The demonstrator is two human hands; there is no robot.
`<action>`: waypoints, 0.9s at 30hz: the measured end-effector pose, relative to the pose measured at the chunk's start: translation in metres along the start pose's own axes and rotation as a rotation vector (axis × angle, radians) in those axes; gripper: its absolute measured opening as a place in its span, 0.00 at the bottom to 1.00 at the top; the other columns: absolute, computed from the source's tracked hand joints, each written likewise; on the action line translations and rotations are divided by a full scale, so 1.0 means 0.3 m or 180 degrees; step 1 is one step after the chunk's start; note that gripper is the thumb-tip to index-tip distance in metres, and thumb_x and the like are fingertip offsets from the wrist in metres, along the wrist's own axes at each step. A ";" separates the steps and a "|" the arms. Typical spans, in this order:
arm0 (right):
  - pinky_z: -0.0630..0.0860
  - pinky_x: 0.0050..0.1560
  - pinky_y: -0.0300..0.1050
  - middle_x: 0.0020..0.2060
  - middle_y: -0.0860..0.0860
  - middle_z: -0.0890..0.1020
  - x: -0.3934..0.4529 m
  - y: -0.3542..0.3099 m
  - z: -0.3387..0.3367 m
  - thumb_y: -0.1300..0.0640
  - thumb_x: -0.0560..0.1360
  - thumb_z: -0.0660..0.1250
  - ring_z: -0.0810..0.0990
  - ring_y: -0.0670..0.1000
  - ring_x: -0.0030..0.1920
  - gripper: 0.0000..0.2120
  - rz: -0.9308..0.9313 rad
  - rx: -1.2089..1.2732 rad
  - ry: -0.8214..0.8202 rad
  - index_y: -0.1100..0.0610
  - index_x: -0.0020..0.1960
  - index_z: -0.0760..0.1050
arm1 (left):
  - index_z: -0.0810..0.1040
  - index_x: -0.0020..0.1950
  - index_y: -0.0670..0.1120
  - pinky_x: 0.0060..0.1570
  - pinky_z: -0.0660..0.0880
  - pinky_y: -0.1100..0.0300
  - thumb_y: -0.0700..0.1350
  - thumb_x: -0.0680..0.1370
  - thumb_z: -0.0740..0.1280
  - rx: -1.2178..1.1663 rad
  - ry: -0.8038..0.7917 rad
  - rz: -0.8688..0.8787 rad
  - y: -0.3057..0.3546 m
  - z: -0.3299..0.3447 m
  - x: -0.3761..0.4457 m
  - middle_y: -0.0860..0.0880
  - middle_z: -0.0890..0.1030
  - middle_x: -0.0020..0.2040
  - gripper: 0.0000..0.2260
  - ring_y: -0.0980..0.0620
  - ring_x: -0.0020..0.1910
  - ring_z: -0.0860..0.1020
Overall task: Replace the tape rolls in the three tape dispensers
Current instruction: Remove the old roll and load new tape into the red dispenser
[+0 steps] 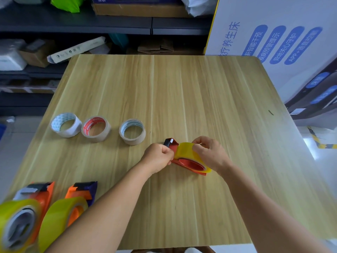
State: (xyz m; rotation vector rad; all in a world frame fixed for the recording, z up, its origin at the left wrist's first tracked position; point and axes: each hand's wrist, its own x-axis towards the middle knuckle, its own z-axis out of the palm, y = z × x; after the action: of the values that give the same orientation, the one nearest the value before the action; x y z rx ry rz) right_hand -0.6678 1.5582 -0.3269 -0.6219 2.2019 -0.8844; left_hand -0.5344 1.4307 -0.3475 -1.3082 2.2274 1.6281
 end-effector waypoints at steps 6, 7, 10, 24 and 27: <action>0.73 0.34 0.42 0.39 0.48 0.81 -0.007 0.019 0.001 0.46 0.62 0.59 0.78 0.48 0.39 0.13 -0.0057 0.0115 0.0062 0.47 0.43 0.77 | 0.82 0.38 0.40 0.38 0.75 0.57 0.42 0.75 0.64 0.0626 0.0175 0.0209 0.030 0.011 -0.004 0.46 0.81 0.33 0.10 0.48 0.33 0.77; 0.75 0.36 0.43 0.39 0.48 0.81 -0.010 0.026 -0.001 0.46 0.62 0.59 0.78 0.49 0.40 0.13 -0.0075 0.0143 0.0078 0.47 0.42 0.77 | 0.80 0.38 0.37 0.36 0.73 0.57 0.41 0.75 0.63 0.0805 0.0170 0.0263 0.036 0.015 -0.003 0.45 0.79 0.32 0.11 0.47 0.32 0.75; 0.74 0.38 0.45 0.39 0.49 0.81 -0.027 0.048 -0.008 0.47 0.63 0.59 0.78 0.50 0.40 0.12 -0.0142 0.0316 0.0133 0.47 0.42 0.76 | 0.77 0.36 0.45 0.34 0.67 0.57 0.42 0.76 0.61 0.1114 0.0206 0.0373 0.057 0.014 0.002 0.47 0.73 0.33 0.10 0.49 0.33 0.70; 0.68 0.27 0.39 0.35 0.46 0.78 -0.020 0.017 -0.040 0.43 0.60 0.74 0.76 0.44 0.33 0.18 -0.0105 -0.1028 -0.0446 0.47 0.45 0.72 | 0.76 0.44 0.46 0.33 0.71 0.59 0.44 0.77 0.59 0.1196 0.0428 0.0654 0.122 0.022 0.005 0.52 0.77 0.39 0.07 0.53 0.37 0.75; 0.64 0.23 0.33 0.34 0.43 0.77 -0.042 0.034 -0.034 0.44 0.62 0.73 0.76 0.41 0.31 0.18 -0.0167 -0.0874 -0.0414 0.45 0.47 0.71 | 0.74 0.44 0.51 0.37 0.74 0.57 0.43 0.76 0.63 0.0641 0.0348 0.0367 0.112 0.020 0.007 0.50 0.80 0.40 0.03 0.52 0.41 0.79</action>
State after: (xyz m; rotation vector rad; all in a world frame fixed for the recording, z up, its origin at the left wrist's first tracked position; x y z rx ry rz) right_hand -0.6685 1.5770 -0.3236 -0.8459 2.2135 -0.5529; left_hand -0.5605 1.4365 -0.3263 -1.2661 2.4976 1.3507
